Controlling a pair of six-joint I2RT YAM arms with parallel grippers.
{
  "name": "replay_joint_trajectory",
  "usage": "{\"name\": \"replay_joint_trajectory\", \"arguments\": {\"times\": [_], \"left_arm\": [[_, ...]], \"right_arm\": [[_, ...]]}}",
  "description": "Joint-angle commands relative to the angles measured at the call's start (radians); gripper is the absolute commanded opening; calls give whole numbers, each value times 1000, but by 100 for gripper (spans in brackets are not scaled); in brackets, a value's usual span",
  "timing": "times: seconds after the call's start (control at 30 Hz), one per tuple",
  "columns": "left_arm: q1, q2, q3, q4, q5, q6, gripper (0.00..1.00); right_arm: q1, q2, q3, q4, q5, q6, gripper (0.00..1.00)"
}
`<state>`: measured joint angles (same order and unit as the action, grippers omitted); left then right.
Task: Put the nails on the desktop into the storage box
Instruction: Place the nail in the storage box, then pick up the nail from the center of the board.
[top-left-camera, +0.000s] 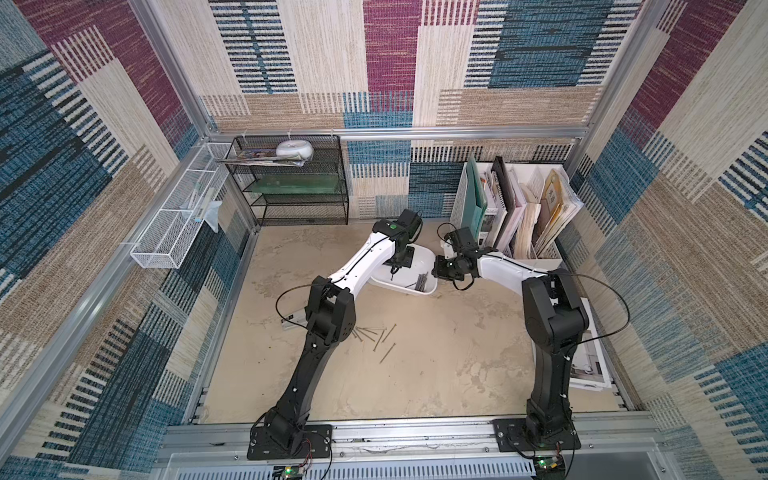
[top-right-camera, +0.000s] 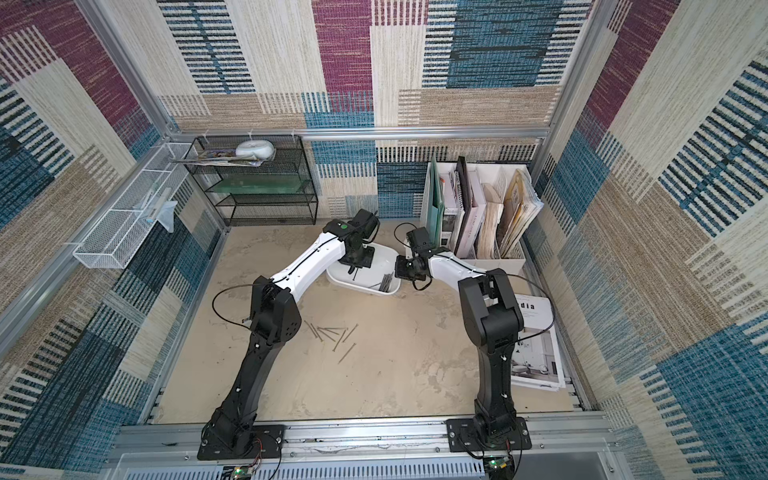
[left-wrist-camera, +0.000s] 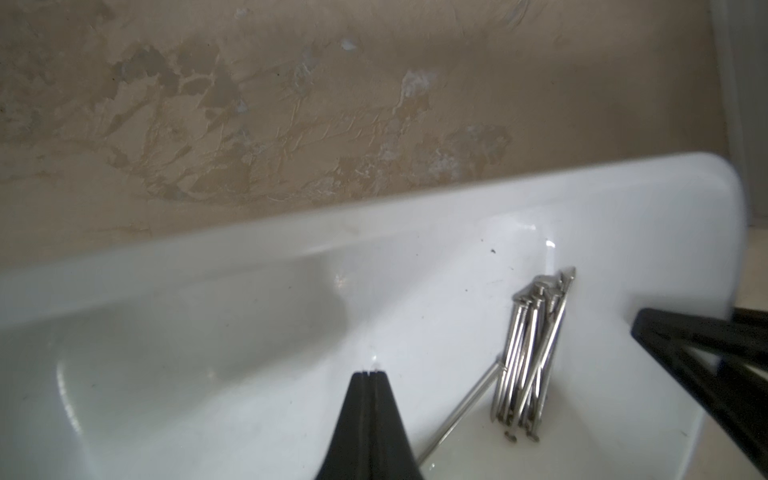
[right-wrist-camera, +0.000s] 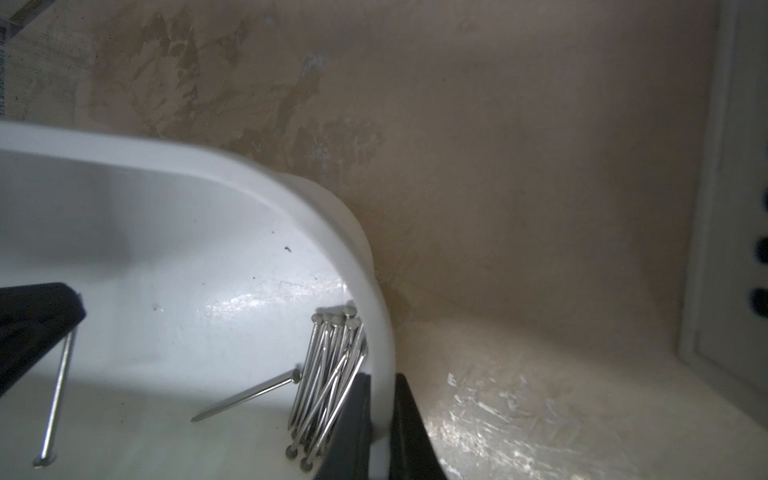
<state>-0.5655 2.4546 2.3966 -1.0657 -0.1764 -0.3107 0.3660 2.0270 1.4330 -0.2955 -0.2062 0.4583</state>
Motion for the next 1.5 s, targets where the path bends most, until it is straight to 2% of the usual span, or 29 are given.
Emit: {"name": "replay_joint_trajectory", "arguments": {"times": [0.0,0.07,0.23,0.37,0.43,0.53,0.7,0.77,0.87,0.93,1.07,1.2,1.47], "left_arm": [[-2,8,-13,14,-41,-31,0],[-2,1,-31,24,-72,-39,1],[-5,-81,-78,44,-60,-46,21],[-25,-248,-182,60,-103,-18,32],[-25,-346,-267,60,-97,-15,33],[-28,-555,-464,88,-50,1,34],[-52,-894,-953,181,94,80,35],[-68,-981,-1114,220,158,65,35],[-135,-1057,-1294,303,179,26,36],[-200,-1064,-1357,356,181,13,36],[-289,-982,-1347,361,139,43,36],[-312,-899,-1346,392,106,80,36],[-313,-707,-1306,414,78,71,34]], "right_arm": [[4,2,-6,-59,19,-21,0],[4,-1,-9,-58,20,-20,0],[7,-7,-15,-57,20,-17,0],[7,-13,-28,-49,20,-15,0],[7,-12,-28,-45,17,-13,0],[7,-14,-28,-43,18,-11,0],[6,-12,-26,-50,20,-16,0],[7,-11,-23,-56,21,-21,0],[6,-4,-20,-65,27,-25,0],[6,-2,-19,-69,28,-27,0],[5,-6,-10,-81,36,-33,0],[6,-9,-9,-84,39,-35,0],[7,-5,-8,-84,39,-42,0]]}}
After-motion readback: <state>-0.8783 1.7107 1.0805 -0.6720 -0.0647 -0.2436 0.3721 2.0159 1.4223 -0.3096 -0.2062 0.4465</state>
